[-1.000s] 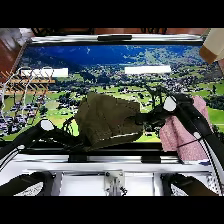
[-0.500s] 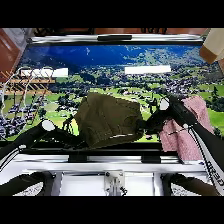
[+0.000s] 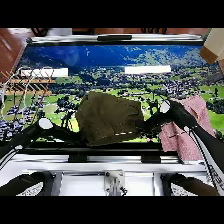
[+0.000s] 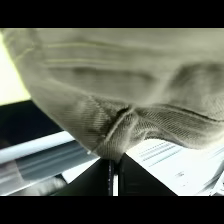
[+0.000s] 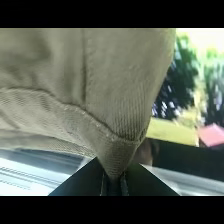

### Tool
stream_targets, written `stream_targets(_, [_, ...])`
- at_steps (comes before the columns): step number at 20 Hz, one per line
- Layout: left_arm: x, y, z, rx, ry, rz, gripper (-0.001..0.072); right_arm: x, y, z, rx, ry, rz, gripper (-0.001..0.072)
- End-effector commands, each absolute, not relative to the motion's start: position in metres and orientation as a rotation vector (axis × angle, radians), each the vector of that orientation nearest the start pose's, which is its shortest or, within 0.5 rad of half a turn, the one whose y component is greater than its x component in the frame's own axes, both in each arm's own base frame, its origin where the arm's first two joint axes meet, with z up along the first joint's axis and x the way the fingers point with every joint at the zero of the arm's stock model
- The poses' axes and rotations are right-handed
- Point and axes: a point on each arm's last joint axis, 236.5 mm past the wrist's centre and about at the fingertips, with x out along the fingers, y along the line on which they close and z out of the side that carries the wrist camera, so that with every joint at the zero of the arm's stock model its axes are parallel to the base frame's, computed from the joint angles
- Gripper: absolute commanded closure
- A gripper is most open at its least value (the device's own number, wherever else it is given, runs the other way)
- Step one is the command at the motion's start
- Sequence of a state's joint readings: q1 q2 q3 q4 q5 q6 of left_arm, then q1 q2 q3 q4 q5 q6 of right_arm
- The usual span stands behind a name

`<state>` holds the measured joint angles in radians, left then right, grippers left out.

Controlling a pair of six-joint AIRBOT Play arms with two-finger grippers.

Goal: Fold the shirts.

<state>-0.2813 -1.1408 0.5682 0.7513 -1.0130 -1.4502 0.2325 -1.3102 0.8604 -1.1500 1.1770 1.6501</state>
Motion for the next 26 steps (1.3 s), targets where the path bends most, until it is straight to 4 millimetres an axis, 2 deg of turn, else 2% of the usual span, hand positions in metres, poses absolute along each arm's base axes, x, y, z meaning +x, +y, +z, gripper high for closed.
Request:
stream_targets(1, [0.244, -0.220, -0.024, -0.524, 1.405, -0.573, 0.0649, 0.284, 0.160, -0.043, 0.297, 1.481, 0.353, 0.0623])
stream_targets(2, [0.259, -0.223, 0.000, -0.479, 1.318, -0.627, 0.0649, 0.293, 0.164, -0.025, 0.306, 1.411, 0.375, 0.0623])
stream_targets(4, [0.293, -0.231, 0.071, -0.379, 1.091, -0.728, 0.0649, 0.326, 0.177, 0.034, 0.313, 1.182, 0.451, 0.0624])
stream_targets(5, [0.311, -0.231, 0.111, -0.360, 0.986, -0.743, 0.0649, 0.349, 0.180, 0.078, 0.313, 1.022, 0.476, 0.0624])
stream_targets(6, [0.331, -0.228, 0.159, -0.352, 0.866, -0.750, 0.0650, 0.372, 0.180, 0.126, 0.313, 0.853, 0.482, 0.0624])
stream_targets(7, [0.347, -0.221, 0.207, -0.345, 0.744, -0.747, 0.0649, 0.395, 0.177, 0.185, 0.317, 0.659, 0.478, 0.0624])
stream_targets(8, [0.363, -0.210, 0.264, -0.347, 0.598, -0.727, 0.0649, 0.412, 0.171, 0.247, 0.332, 0.463, 0.467, 0.0624])
stream_targets(9, [0.371, -0.197, 0.320, -0.353, 0.455, -0.704, 0.0649, 0.421, 0.163, 0.302, 0.352, 0.296, 0.454, 0.0624])
stream_targets(10, [0.371, -0.185, 0.379, -0.353, 0.300, -0.690, 0.0649, 0.424, 0.156, 0.351, 0.370, 0.154, 0.445, 0.0624])
stream_targets(11, [0.361, -0.176, 0.432, -0.345, 0.164, -0.686, 0.0649, 0.420, 0.148, 0.396, 0.382, 0.031, 0.440, 0.0624])
stream_targets(12, [0.347, -0.170, 0.470, -0.317, 0.067, -0.691, 0.0649, 0.411, 0.144, 0.430, 0.366, -0.049, 0.446, 0.0624])
stream_targets(13, [0.331, -0.169, 0.497, -0.267, -0.004, -0.704, 0.0649, 0.403, 0.144, 0.449, 0.328, -0.090, 0.455, 0.0624])
stream_targets(14, [0.320, -0.170, 0.505, -0.232, -0.019, -0.713, 0.0649, 0.395, 0.147, 0.456, 0.291, -0.088, 0.473, 0.0624])
stream_targets(15, [0.314, -0.173, 0.500, -0.206, 0.011, -0.728, 0.0649, 0.388, 0.153, 0.448, 0.254, -0.040, 0.496, 0.0624])
stream_targets(16, [0.312, -0.177, 0.478, -0.167, 0.096, -0.742, 0.0649, 0.385, 0.158, 0.425, 0.205, 0.052, 0.511, 0.0624])
stream_targets(17, [0.316, -0.177, 0.443, -0.109, 0.216, -0.736, 0.0650, 0.382, 0.163, 0.385, 0.140, 0.208, 0.524, 0.0624])
stream_targets(19, [0.337, -0.164, 0.368, -0.046, 0.427, -0.662, 0.0650, 0.376, 0.153, 0.286, 0.076, 0.553, 0.467, 0.0624])
stream_targets(21, [0.362, -0.154, 0.279, -0.076, 0.620, -0.588, 0.0651, 0.366, 0.143, 0.196, 0.070, 0.785, 0.413, 0.0624])
stream_targets(22, [0.363, -0.155, 0.235, -0.105, 0.713, -0.583, 0.0651, 0.354, 0.142, 0.154, 0.082, 0.893, 0.409, 0.0624])
stream_targets(23, [0.355, -0.160, 0.190, -0.124, 0.820, -0.590, 0.0651, 0.339, 0.145, 0.120, 0.101, 0.988, 0.417, 0.0624])
stream_targets(24, [0.346, -0.165, 0.157, -0.132, 0.896, -0.600, 0.0651, 0.329, 0.148, 0.098, 0.121, 1.050, 0.425, 0.0624])
stream_targets(25, [0.340, -0.170, 0.137, -0.135, 0.938, -0.606, 0.0651, 0.325, 0.150, 0.088, 0.139, 1.071, 0.430, 0.0624])
stream_targets(26, [0.341, -0.172, 0.133, -0.138, 0.930, -0.604, 0.0651, 0.332, 0.150, 0.090, 0.145, 1.039, 0.423, 0.0624])
